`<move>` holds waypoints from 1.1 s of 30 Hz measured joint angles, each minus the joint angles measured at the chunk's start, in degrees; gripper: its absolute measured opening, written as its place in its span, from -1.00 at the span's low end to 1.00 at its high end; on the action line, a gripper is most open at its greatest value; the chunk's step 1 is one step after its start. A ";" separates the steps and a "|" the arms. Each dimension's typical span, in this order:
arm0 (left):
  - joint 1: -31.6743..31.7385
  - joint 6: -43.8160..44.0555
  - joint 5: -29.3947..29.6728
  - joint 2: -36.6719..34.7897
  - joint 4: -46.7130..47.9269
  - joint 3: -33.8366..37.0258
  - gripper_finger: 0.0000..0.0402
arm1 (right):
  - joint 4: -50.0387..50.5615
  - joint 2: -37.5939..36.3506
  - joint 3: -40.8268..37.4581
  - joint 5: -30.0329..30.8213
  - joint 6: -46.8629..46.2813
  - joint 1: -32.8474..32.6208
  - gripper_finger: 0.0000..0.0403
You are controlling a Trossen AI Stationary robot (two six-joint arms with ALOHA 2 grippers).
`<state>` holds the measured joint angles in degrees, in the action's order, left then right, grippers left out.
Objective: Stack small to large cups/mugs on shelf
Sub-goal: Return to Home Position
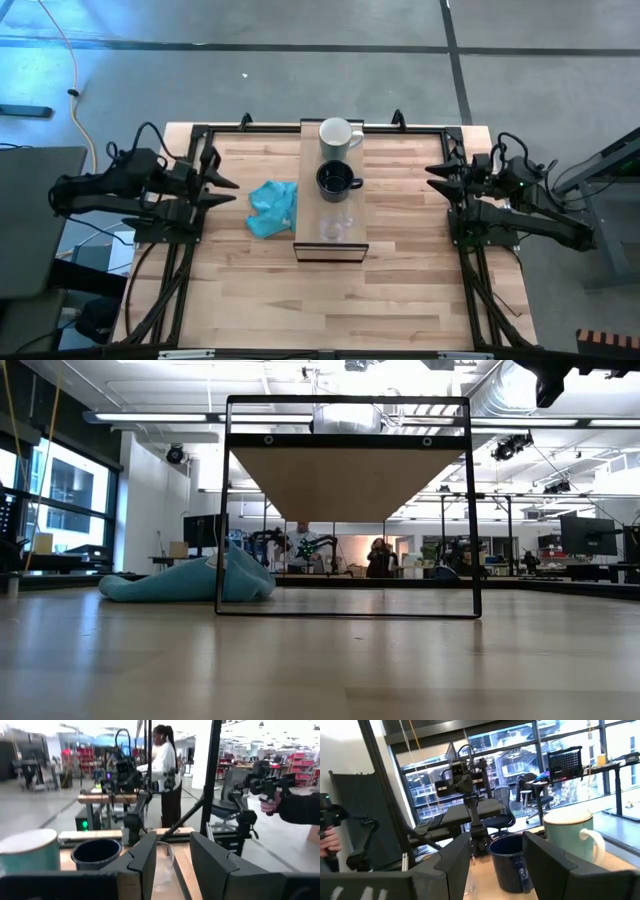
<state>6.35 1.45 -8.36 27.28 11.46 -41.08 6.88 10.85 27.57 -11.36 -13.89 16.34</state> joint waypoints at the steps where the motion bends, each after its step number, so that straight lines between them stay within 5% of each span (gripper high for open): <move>1: 0.00 -0.81 0.00 -0.63 -0.91 0.88 -0.47 | 0.33 0.00 0.00 -0.39 0.09 0.00 -0.15; 22: 0.00 -3.34 -1.12 -12.34 -13.54 15.45 -0.47 | -3.53 -0.04 -1.30 -5.87 13.34 -0.02 -0.15; 33: 0.00 -2.66 -1.12 -14.06 -27.14 25.44 -0.47 | -2.61 0.09 -9.87 -1.94 2.28 0.00 -0.15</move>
<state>6.35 -1.21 -9.47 13.21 -15.68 -15.65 4.27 10.94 17.70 -13.29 -11.61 16.34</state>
